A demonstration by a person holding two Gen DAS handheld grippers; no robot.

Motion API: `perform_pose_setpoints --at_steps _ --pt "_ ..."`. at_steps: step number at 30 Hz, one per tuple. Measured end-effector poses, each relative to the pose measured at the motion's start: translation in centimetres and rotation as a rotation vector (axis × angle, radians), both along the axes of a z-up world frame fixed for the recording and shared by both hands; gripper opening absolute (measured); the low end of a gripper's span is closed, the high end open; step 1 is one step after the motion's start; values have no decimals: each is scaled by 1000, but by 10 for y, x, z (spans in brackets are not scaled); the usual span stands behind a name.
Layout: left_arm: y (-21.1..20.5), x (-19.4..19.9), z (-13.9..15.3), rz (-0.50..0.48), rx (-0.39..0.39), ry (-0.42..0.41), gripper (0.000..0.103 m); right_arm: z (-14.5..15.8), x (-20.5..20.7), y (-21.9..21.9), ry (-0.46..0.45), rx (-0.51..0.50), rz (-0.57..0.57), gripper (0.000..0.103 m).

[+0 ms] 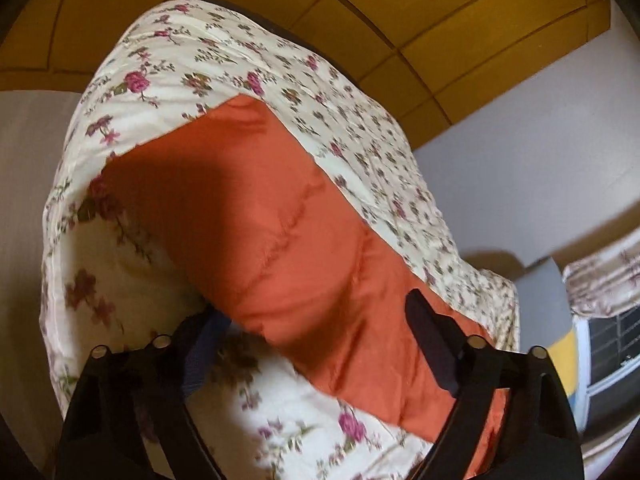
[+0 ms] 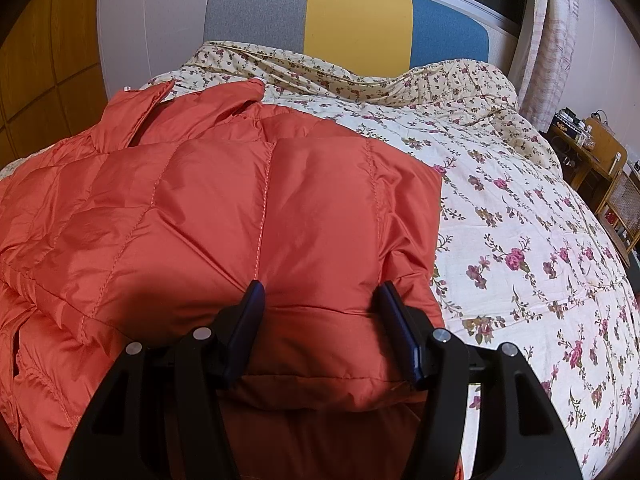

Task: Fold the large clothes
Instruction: 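Grasp the other sleeve cuff with the left gripper and lift it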

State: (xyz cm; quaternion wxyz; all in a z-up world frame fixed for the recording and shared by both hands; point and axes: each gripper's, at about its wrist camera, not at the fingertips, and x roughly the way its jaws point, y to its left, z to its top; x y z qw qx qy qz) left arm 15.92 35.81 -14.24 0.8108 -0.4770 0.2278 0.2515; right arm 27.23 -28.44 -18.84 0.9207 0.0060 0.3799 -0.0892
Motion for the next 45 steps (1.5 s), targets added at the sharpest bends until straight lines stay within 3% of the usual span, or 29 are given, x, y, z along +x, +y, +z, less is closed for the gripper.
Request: perform_pose_setpoints --at_steps 3,5,7,10,14,19,31,40,45 --pt "1 8 -1 23 40 32 74 0 0 0 0 0 0 60" --pt "2 13 -2 48 64 78 48 0 0 0 0 -1 0 60" --pt "5 16 -4 70 65 114 32 0 0 0 0 -1 1 60" --pt "-3 20 7 71 105 121 16 0 0 -1 -1 1 0 60" --pt "-29 26 39 59 250 76 15 0 0 0 -1 0 0 60" --pt "-78 35 79 -38 463 2 15 0 0 -1 -1 0 0 60" --pt "-212 58 113 -344 833 -117 15 0 0 0 -2 0 0 60" --pt "-307 61 124 -536 998 -224 15 0 0 -1 -3 1 0 60" --pt "-347 67 115 -631 1014 -239 15 0 0 -1 -3 1 0 60"
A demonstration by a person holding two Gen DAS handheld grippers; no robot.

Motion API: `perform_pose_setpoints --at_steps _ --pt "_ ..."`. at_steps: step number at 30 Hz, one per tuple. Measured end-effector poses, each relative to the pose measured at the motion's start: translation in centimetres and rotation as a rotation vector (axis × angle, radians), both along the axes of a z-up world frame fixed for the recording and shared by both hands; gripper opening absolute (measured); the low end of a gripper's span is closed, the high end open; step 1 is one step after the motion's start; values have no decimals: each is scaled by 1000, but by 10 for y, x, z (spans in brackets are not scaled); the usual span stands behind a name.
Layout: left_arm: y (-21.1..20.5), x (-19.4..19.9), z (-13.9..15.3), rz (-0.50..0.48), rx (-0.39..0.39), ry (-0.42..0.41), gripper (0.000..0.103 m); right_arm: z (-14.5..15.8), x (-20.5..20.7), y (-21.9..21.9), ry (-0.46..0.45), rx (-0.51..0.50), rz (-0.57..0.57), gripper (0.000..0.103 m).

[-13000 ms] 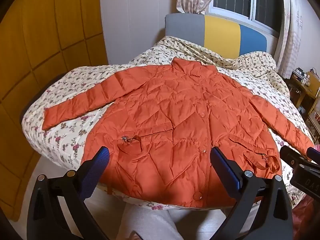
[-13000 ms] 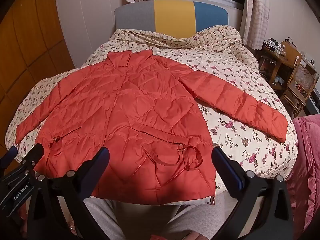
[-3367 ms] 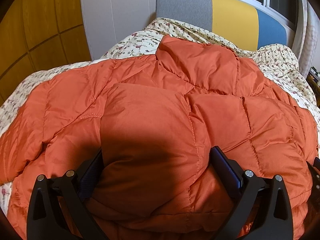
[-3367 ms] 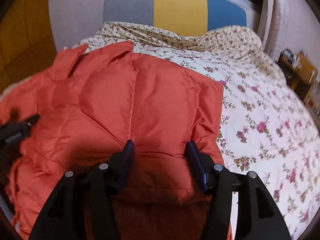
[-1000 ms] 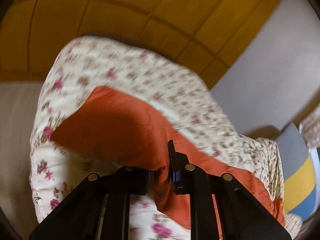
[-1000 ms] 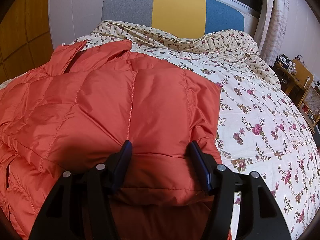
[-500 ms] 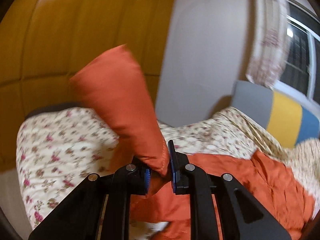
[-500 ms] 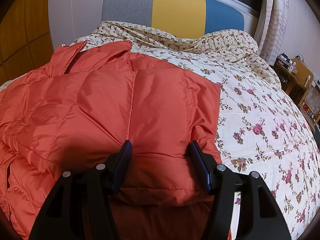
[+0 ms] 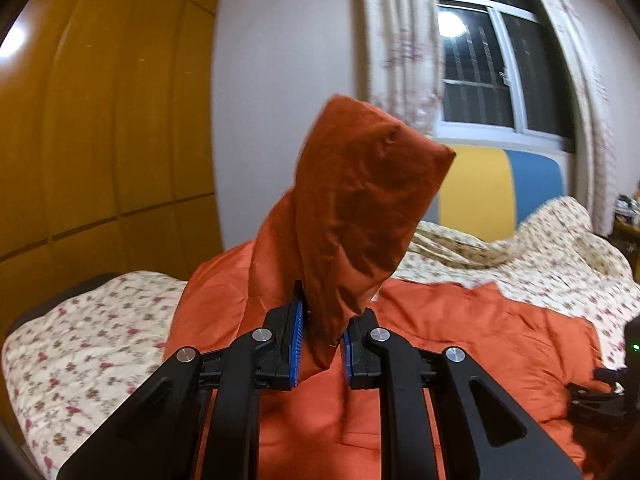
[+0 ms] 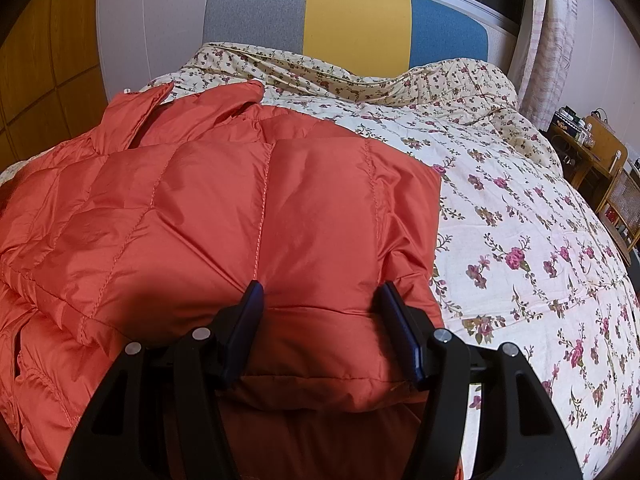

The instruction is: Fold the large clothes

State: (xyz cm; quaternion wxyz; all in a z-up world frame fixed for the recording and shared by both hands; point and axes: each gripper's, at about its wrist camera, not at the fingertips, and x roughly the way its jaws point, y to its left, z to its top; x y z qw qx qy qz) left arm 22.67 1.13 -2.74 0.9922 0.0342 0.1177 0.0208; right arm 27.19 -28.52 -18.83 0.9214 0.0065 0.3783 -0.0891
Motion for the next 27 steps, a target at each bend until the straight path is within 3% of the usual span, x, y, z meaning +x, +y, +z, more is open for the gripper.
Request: perform_pose_setpoints --at_steps 13,21,27 --pt "-91 16 -53 -194 193 132 15 0 0 0 0 0 0 60" --pt "-117 36 -86 -291 298 255 15 -1 0 0 0 0 0 60" --pt "-133 34 -102 -361 375 290 15 -1 -1 0 -1 0 0 60"
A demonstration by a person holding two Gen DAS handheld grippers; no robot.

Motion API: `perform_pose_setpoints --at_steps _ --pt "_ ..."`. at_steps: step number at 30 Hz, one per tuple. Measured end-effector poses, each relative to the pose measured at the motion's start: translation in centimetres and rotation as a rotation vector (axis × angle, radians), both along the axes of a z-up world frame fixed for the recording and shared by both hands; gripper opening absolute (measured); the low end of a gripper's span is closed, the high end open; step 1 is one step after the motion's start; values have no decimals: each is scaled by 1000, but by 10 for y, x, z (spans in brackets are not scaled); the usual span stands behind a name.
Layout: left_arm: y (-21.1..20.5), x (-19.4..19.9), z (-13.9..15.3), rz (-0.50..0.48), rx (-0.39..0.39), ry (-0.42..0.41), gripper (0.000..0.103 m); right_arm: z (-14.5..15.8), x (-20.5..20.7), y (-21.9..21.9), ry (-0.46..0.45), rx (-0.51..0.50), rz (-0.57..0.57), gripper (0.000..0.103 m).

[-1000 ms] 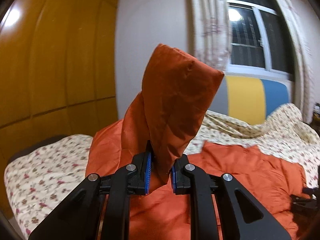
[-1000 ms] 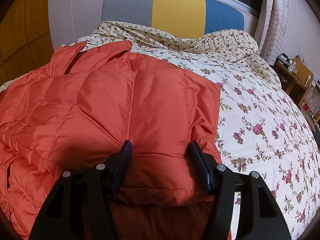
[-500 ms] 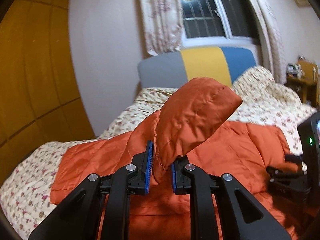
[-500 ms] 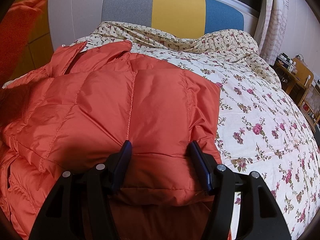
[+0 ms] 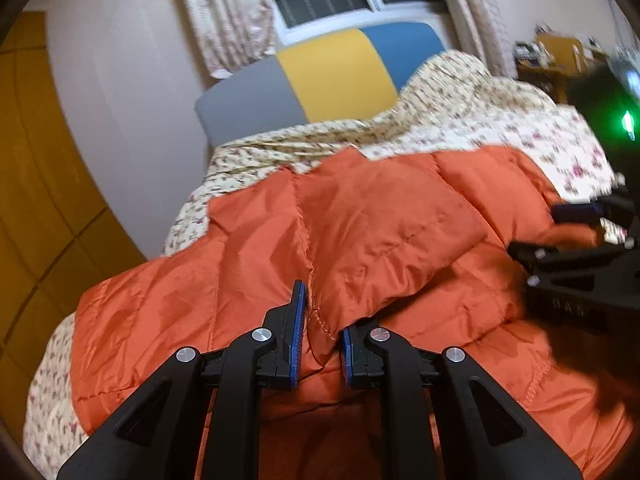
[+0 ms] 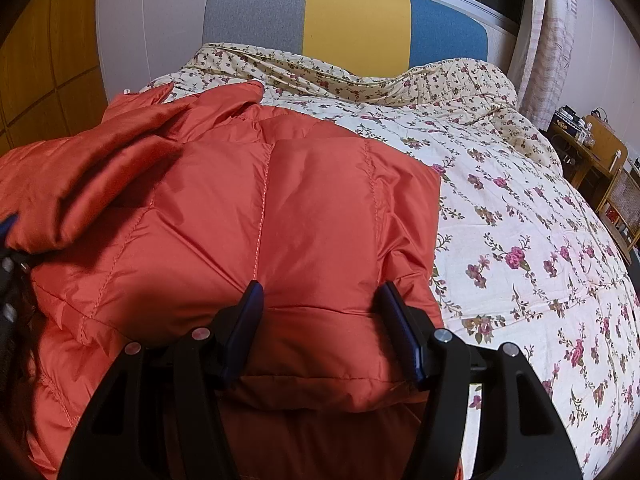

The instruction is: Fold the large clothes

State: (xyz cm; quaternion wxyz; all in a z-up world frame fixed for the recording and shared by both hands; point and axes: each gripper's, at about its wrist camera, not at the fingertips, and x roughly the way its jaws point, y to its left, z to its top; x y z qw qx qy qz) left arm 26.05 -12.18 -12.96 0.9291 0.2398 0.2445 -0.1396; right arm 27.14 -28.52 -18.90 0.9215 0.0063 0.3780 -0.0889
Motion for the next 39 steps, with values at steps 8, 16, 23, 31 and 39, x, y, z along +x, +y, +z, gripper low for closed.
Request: perform_pose_setpoints --at_steps 8,16,23,31,39 --pt "-10 14 -17 -7 56 94 15 0 0 -1 0 -3 -1 61" --pt "10 -24 17 -67 -88 -54 88 0 0 -1 1 -4 -1 61" --pt "46 -43 32 -12 -126 -95 88 0 0 -1 0 -5 -1 61" --pt "94 -3 4 268 -272 146 88 7 -7 -1 -38 -8 -16 67" --pt "95 5 -6 275 -283 201 91 51 -22 16 -192 54 44 75"
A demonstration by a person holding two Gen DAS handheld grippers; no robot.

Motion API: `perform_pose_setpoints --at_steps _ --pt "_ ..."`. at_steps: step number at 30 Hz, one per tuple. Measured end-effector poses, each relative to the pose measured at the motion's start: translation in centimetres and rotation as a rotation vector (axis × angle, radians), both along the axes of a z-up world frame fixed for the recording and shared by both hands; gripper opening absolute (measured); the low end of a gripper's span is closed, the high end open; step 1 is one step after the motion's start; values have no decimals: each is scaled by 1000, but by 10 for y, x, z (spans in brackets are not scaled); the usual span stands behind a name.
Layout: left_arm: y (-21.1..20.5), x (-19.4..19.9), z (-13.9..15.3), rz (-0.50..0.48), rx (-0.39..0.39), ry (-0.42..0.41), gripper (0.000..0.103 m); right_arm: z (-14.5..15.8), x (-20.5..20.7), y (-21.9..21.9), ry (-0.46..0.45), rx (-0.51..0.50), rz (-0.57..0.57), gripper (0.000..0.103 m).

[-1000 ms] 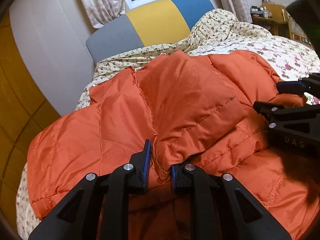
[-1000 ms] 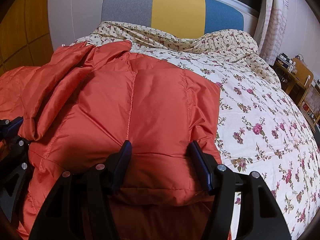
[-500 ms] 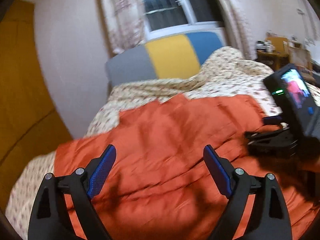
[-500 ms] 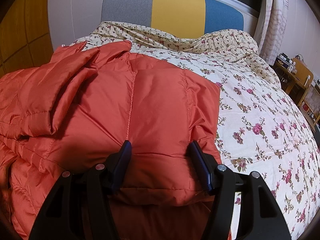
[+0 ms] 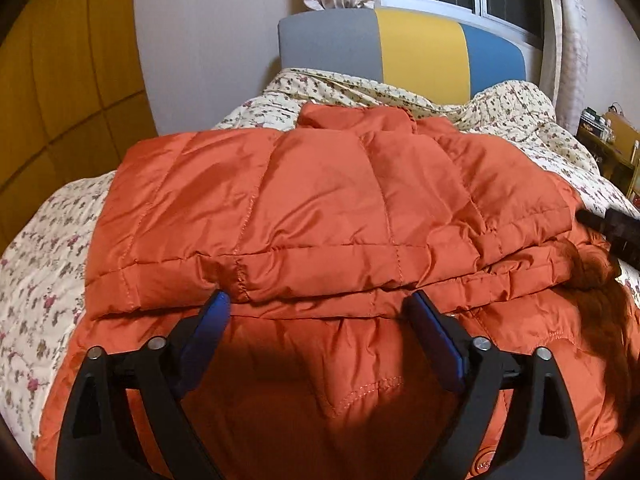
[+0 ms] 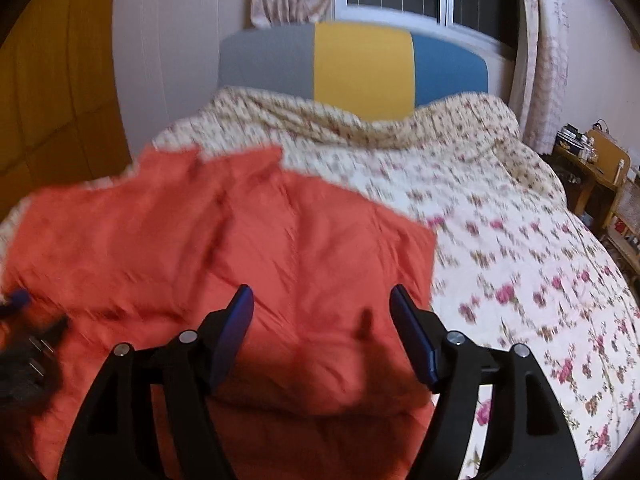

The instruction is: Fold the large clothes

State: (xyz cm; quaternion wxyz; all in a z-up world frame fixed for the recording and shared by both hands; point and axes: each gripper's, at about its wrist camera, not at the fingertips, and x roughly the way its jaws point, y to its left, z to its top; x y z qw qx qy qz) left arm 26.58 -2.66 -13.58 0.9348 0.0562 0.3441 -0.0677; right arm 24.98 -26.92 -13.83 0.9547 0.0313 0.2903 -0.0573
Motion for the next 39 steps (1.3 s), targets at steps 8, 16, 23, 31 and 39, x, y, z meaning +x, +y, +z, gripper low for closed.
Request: perform_pose_setpoints --at_steps 8,16,23,31,39 --pt "2 -2 -2 -2 -3 1 93 16 50 50 17 -28 108 77" --pt "16 -11 8 -3 -101 -32 93 -38 71 28 150 -52 -5 79" --pt "44 4 50 45 -190 -133 93 -41 71 31 148 -81 -5 80" --pt "81 94 31 211 -105 20 76 -42 68 31 147 -79 -2 81" --pt "99 107 -11 219 -109 64 76 -45 69 35 148 -89 10 86"
